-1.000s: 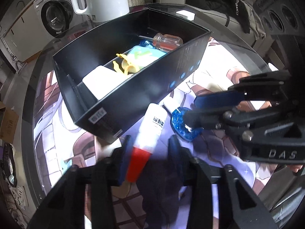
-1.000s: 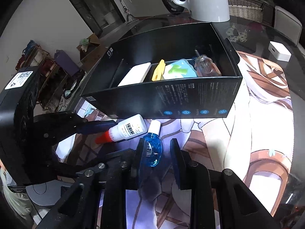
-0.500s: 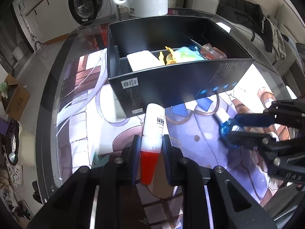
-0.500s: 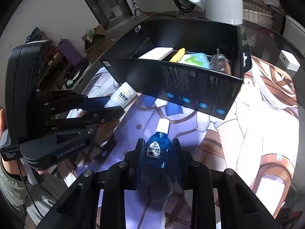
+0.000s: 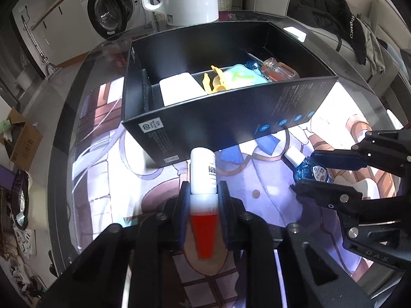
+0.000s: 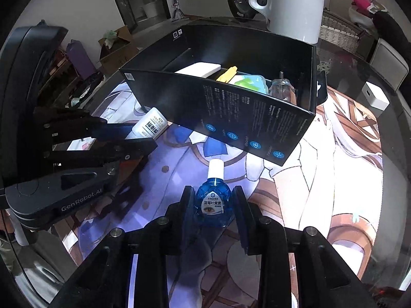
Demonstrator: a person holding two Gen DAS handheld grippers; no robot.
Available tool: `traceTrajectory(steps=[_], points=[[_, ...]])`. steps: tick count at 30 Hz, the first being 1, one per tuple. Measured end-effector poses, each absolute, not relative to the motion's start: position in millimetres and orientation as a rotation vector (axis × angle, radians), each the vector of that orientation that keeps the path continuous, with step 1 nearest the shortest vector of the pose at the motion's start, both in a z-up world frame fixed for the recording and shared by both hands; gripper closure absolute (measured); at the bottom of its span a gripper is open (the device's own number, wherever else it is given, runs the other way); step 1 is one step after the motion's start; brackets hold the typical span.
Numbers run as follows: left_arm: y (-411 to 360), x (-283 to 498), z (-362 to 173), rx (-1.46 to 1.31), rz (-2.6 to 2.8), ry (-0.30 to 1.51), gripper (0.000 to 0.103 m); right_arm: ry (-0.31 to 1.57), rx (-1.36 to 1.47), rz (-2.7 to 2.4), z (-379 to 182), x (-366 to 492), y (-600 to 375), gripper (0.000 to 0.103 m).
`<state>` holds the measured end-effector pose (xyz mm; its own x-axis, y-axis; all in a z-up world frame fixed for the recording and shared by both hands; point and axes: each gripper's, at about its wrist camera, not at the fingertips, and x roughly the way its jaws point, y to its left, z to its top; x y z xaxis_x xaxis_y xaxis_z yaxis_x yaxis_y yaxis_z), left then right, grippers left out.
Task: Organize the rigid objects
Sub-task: 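Lift the glue bottle with the left tool while the right tool lifts the eye-drop bottle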
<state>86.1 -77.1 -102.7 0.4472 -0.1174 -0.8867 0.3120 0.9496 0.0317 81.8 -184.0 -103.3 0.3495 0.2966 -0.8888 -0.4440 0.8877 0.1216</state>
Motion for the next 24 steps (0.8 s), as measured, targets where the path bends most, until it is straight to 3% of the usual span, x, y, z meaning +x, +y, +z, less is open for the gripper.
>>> traceTrajectory(steps=[11, 24], points=[[-66, 69, -63, 0.122, -0.287, 0.944, 0.085, 0.955, -0.077, 0.505, -70, 61, -194, 0.074], [-48, 43, -5, 0.091, -0.203, 0.566, 0.084, 0.6, 0.008, 0.482, -6, 25, -214, 0.074]])
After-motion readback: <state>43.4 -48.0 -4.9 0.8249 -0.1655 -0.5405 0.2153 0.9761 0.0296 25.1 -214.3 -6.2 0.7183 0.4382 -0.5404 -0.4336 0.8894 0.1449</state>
